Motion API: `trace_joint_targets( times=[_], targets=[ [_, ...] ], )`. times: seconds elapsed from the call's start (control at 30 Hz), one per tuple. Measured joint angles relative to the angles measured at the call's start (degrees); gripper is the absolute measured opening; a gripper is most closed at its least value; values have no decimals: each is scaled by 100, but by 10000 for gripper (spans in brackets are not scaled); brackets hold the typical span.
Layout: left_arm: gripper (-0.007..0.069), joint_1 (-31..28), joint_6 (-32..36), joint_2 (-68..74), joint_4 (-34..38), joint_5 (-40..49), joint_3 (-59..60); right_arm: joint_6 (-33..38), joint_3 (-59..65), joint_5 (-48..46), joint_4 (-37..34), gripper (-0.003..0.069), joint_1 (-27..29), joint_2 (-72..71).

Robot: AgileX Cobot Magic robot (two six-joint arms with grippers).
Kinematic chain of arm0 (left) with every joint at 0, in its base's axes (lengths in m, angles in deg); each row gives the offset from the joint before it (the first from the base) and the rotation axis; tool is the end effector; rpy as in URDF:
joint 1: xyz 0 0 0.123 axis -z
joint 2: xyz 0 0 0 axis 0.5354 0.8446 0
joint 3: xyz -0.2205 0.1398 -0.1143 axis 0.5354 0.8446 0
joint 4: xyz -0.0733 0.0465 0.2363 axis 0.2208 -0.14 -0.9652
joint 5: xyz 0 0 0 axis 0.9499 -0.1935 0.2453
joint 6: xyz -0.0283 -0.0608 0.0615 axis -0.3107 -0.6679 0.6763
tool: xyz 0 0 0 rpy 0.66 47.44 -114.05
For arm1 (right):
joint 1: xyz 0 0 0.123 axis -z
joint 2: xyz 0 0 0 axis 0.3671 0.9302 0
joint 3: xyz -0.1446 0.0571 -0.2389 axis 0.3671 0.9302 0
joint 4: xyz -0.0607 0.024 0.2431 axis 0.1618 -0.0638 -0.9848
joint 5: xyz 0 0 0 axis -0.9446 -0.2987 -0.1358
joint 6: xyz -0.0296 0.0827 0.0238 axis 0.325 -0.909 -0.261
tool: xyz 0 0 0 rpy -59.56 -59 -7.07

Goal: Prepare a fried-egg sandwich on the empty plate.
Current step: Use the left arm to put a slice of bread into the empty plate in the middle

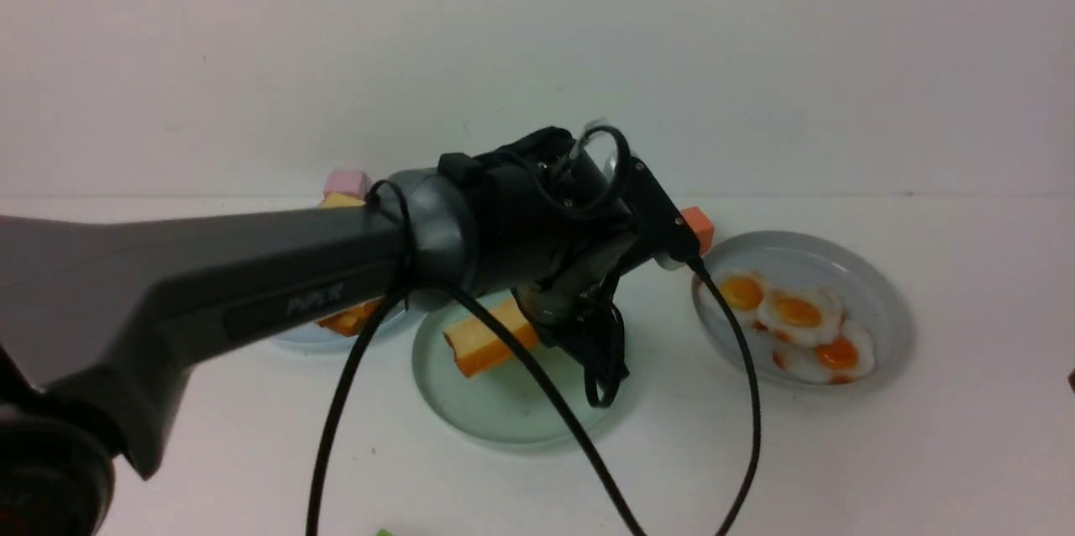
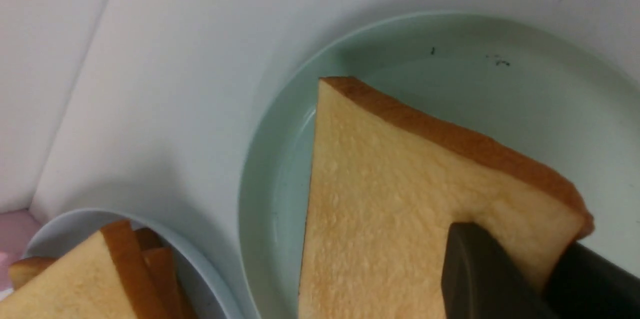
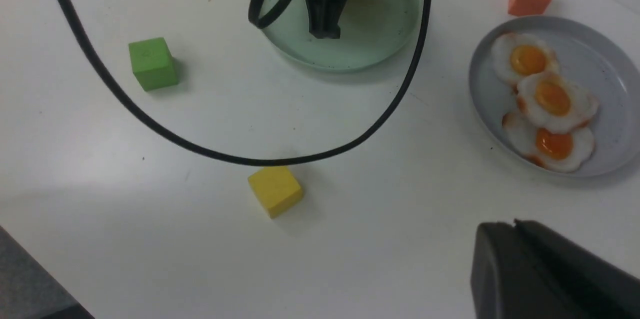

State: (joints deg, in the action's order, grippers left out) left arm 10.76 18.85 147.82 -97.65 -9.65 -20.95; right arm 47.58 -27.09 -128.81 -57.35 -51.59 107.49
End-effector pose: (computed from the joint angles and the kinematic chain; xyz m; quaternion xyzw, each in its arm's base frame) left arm 0.3439 -0.2836 0.2117 0.4758 0.8272 0.1003 0.2818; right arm 0.0966 0.0655 0.3889 -0.3223 0.8487 0.1165 0.4028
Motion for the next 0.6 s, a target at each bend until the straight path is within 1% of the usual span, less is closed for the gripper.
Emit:
trace_joint_targets(
  times=[0.13,0.4,0.5,0.57,0.6],
  targets=[
    [90,0,-211,31,-270,-25,4,0,0,-19,0,56,0,0],
    [90,0,-323,31,-264,-49,4,0,0,-34,0,56,0,0],
    [143,0,-329,31,-225,-49,4,0,0,-99,0,57,0,0],
    [206,0,-328,31,-225,-43,4,0,0,-132,-5,57,0,0],
    [254,0,-334,31,-223,-21,4,0,0,-164,-5,57,0,0]
  ],
)
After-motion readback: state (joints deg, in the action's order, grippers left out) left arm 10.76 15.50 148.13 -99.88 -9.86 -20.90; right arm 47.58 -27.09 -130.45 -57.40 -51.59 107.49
